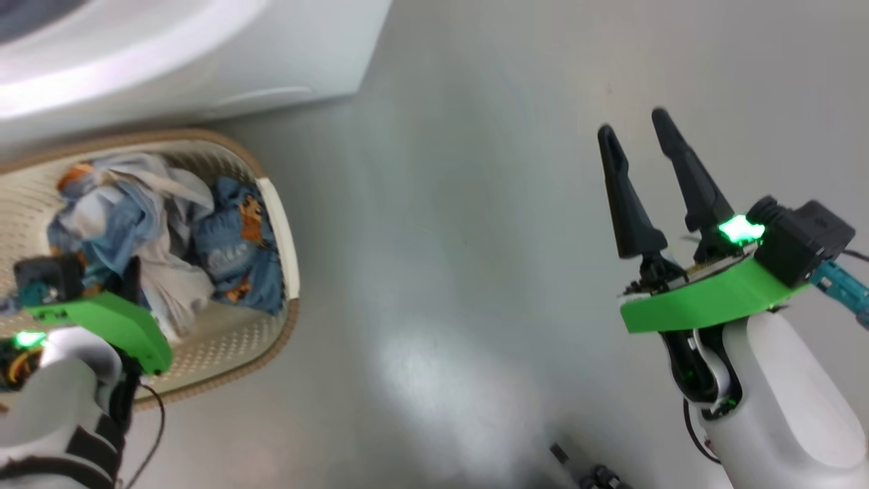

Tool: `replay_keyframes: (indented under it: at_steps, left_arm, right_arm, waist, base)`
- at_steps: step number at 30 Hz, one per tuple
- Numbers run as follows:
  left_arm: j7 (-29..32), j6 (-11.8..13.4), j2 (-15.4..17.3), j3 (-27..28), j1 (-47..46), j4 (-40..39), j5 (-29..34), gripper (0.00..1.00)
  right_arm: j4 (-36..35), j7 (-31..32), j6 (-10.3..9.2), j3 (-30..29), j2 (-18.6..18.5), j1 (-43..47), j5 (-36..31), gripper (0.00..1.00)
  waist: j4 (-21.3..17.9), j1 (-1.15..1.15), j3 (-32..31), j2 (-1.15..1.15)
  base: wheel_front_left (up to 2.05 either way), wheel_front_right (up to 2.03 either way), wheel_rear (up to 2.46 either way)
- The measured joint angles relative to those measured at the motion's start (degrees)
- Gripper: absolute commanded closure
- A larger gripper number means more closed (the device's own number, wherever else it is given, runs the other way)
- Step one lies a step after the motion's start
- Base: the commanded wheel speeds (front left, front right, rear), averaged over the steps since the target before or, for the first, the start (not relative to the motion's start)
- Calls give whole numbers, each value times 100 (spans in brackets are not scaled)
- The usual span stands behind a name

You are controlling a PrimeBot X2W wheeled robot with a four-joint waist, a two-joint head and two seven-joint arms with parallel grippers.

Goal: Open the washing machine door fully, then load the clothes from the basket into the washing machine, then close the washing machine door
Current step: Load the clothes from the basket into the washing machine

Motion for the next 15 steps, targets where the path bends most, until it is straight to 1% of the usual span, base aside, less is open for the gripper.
replay_keyframes:
  at_steps: [8, 12, 15]
  left_arm:
    - [-178, 0, -160, -65, 641, -289, -164, 100]
    - [-179, 4, -151, 104, 1042, -871, -163, 100]
    - [-179, 58, -160, 293, 1406, -1345, -20, 100]
  right_arm:
    - [130, 0, 0, -88, -153, 454, 11, 0]
    - [168, 0, 0, -144, -221, 681, 27, 0]
    - [188, 0, 0, -171, -267, 856, 45, 0]
  waist:
    - [226, -1, -753, 0]
    - [328, -1, -1147, 0]
    - [399, -1, -1439, 0]
  base:
    - [0, 0, 0]
    - [0, 0, 0]
    - [0, 0, 0]
